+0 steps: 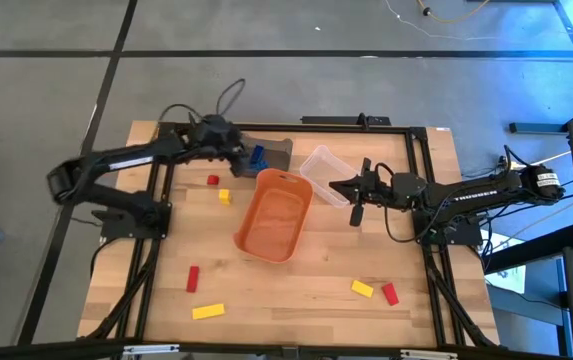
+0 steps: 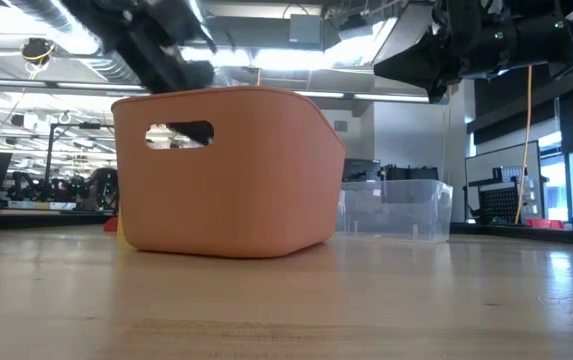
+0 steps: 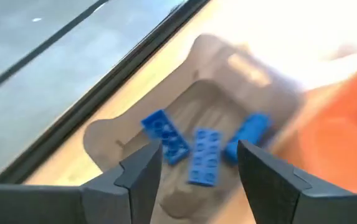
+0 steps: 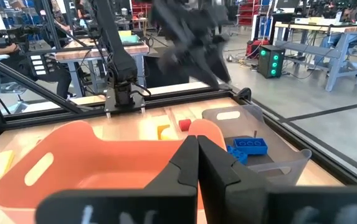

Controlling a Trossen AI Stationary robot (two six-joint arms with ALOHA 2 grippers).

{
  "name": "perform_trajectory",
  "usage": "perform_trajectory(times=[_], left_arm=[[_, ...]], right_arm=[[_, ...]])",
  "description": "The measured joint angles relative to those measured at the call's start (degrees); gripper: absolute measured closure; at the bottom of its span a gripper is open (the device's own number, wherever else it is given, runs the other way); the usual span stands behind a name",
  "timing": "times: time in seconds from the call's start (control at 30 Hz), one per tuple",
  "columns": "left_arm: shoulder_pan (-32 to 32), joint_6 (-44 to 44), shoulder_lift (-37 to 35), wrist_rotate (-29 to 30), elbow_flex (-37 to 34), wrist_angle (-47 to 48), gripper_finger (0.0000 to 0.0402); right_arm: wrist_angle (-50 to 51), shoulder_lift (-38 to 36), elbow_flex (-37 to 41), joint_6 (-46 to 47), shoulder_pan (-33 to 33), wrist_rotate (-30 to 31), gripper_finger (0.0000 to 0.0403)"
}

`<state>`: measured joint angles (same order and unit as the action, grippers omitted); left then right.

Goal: Sort & place blocks by color
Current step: Put the top yellow block into the orange bin

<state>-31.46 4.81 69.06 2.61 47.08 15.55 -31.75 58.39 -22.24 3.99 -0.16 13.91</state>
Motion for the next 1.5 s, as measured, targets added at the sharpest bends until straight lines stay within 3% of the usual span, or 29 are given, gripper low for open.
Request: perform_trajectory(times=[0.13,0.33,0.5,0.67,0.83,1.5], left_arm=[[4.1,3.7,-8.6,-3.9,-3.0,-2.1,0.0205],[16.9,4.1,-18.8,-3.2,-16.7,-19.9,0.0206],[25.9,4.1,-22.6,4.3,-30.4,-39.4,0.0206],[30.0,3.5,-22.7,11.1,-38.3,-51.8,0.0206],[30.0,3.6,-23.6,15.1,-38.6,-52.6,0.0206],[30.0,3.7,-23.5,14.2,-38.5,-52.1,0.0206]], right_arm=[[0.0,0.0,0.0,0.0,0.0,0.0,0.0402],[0.0,0.0,0.0,0.2,0.0,0.0,0.0402],[0.0,0.0,0.0,0.3,0.0,0.0,0.0402],[-0.1,0.0,0.0,0.3,0.0,0.0,0.0402],[-0.1,0.0,0.0,0.3,0.0,0.0,0.0402],[-0.3,0.0,0.0,-1.2,0.0,-0.4,0.0402]])
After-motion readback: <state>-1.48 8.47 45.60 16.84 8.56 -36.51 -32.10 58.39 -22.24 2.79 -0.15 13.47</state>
